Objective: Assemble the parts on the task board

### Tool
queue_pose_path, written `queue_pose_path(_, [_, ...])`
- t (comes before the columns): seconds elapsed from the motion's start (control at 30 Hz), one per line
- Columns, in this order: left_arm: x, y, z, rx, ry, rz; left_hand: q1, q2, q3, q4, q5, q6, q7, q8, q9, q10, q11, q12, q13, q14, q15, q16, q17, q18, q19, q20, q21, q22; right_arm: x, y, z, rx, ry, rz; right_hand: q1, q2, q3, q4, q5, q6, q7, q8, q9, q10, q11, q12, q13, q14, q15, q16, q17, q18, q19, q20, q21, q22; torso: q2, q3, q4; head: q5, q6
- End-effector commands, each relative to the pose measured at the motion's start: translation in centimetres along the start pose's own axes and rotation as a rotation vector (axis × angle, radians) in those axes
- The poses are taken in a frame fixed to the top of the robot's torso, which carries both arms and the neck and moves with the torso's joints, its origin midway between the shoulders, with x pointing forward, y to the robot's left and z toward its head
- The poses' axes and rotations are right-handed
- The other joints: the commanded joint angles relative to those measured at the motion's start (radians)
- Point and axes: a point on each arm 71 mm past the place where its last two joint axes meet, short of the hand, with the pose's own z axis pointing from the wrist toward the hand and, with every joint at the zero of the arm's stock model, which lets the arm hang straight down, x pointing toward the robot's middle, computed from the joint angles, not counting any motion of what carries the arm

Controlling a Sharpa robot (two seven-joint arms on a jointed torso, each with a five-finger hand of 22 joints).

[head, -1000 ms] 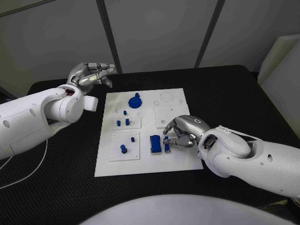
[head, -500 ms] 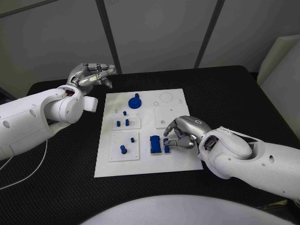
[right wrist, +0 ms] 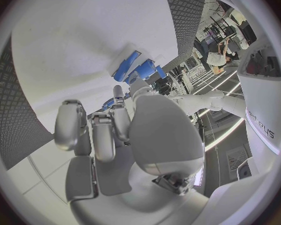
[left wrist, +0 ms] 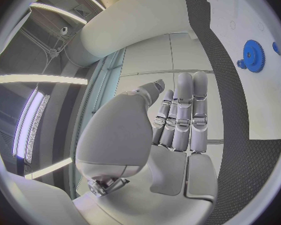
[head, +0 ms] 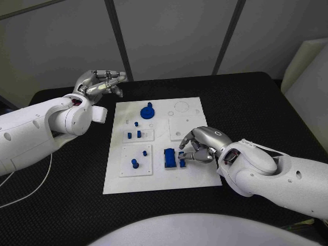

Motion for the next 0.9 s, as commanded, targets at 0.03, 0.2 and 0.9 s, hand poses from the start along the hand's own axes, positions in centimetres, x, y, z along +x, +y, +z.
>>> queue_pose_path(0.03, [0.11,-0.07,0.04,0.0,0.01,-0.007,-0.008,0.005,-0.005,-0.001,-0.004,-0.009,0.0,0.005,-0.001,-0.009,0.001,0.004,-0.001,-0.004,0.0,0.0,-0.001,-0.012,-0.006,0.003,-0.004,-0.001,-0.2,0.21,-0.1,-0.013,-0.021,0.015,-0.047,0.007,-0.029,0.034,0.051,-0.001,-0.004,0.005,-0.001,0.004,-0.003,0.005,0.068,0.095,-0.003,0.004,0.221,-0.002,0.007,0.002,0.003,0.002,0.001,0.0001,-0.0004,0.001,0.0])
queue_pose_path(0.2, [0.12,-0.05,0.04,-0.001,0.011,-0.007,-0.008,0.005,-0.005,-0.001,-0.004,-0.009,0.0,0.005,-0.001,-0.009,0.001,0.004,-0.001,-0.004,0.0,0.0,-0.001,-0.012,-0.006,0.003,-0.004,-0.001,-0.08,0.04,-0.15,-0.004,-0.002,0.016,-0.082,0.024,-0.077,0.09,0.144,-0.005,-0.006,0.009,-0.006,0.004,-0.005,0.004,0.068,0.094,-0.005,0.004,0.22,-0.002,0.008,0.001,0.002,0.002,0.0,-0.0006,-0.0007,0.001,0.0])
queue_pose_path(0.9, [0.05,-0.06,-0.01,-0.002,0.009,-0.006,-0.008,0.005,-0.005,-0.001,-0.004,-0.009,0.0,0.005,-0.001,-0.009,0.001,0.004,-0.001,-0.004,0.0,0.0,-0.001,-0.012,-0.006,0.003,-0.004,-0.001,0.59,-0.36,0.04,0.013,0.077,-0.008,-0.035,0.055,-0.103,0.091,0.18,0.009,-0.01,0.012,-0.011,0.002,-0.009,0.003,0.067,0.095,-0.008,0.004,0.22,-0.001,0.007,-0.001,0.002,0.003,0.001,0.0002,0.0001,0.003,-0.005])
